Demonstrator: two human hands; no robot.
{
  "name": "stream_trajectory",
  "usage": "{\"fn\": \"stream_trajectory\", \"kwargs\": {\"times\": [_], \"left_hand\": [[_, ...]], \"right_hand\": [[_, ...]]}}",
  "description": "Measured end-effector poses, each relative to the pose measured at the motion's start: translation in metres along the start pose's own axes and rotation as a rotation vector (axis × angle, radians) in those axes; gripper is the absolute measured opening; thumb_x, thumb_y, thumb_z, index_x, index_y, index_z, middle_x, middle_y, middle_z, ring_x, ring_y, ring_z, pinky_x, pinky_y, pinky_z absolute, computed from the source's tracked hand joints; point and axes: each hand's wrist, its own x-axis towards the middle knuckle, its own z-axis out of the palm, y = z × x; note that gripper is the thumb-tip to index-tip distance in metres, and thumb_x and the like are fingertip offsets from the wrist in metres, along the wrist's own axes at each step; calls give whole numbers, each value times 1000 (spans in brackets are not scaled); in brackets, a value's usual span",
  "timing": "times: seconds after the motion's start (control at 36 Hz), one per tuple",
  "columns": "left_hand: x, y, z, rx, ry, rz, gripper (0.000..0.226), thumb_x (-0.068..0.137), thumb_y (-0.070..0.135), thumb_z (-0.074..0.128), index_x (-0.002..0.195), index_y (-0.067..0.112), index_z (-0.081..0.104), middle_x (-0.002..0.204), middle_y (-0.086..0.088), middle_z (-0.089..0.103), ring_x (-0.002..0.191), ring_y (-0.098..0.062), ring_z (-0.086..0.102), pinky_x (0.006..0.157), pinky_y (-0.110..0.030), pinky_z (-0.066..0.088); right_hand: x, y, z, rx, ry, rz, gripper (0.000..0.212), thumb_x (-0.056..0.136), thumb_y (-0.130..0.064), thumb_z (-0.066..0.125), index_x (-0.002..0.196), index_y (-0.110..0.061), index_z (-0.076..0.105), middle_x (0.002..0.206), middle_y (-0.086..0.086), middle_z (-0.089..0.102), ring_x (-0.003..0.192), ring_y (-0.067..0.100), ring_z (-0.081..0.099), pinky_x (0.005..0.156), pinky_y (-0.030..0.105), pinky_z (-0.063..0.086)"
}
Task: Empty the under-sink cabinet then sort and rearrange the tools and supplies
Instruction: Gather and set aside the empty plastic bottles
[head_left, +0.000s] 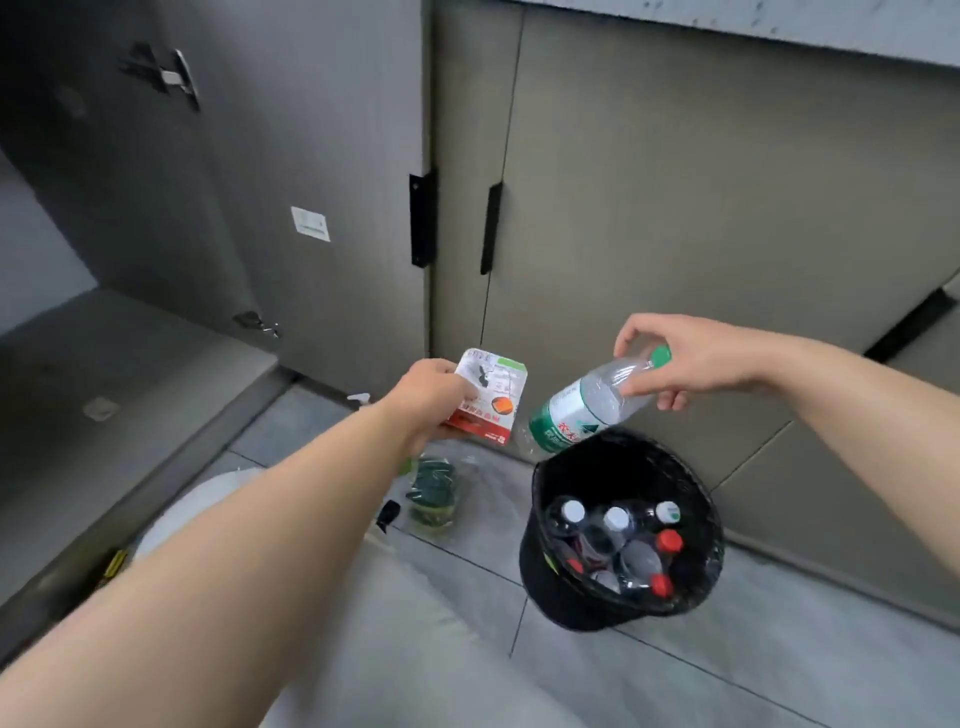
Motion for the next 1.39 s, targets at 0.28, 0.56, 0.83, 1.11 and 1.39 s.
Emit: {"fn": "stream_trajectory", "kwargs": {"times": [0.28,0.56,0.83,1.11,1.39], "left_hand": [[8,-19,33,187,-24,-62,20,97,1,55,117,3,60,93,-16,76,73,-25,77,69,-40,64],[2,-45,-4,208,53,33,20,96,10,65,115,17,66,84,-8,78,71,-21,77,56,-28,59],[9,-52,-13,287,-3,17,32,100,6,57,128,22,61,103,-6,75,72,-12,76,46,-15,49],[21,-54,-5,332,-112,62,23,97,12,66,117,24,66,107,4,77,92,-15,77,84,-40,63],[16,-49,10,373,-146,151,20,94,15,70,111,25,71,98,3,79,88,-15,77,82,-41,63]], "right_hand": [[1,64,40,-213,74,198,23,91,-16,63,112,-22,57,73,6,75,66,22,76,74,33,62],[56,117,133,-206,205,308,28,88,-11,59,115,-20,56,122,14,45,88,33,60,85,35,50],[85,139,185,-252,24,315,43,94,-18,60,137,-21,60,139,12,56,121,32,58,100,33,48],[98,111,181,-150,325,289,20,96,-30,50,104,-19,65,112,9,63,99,32,61,80,37,51],[70,32,108,515,-161,-158,22,95,-33,68,112,-20,70,101,9,73,84,10,63,70,20,50]]}}
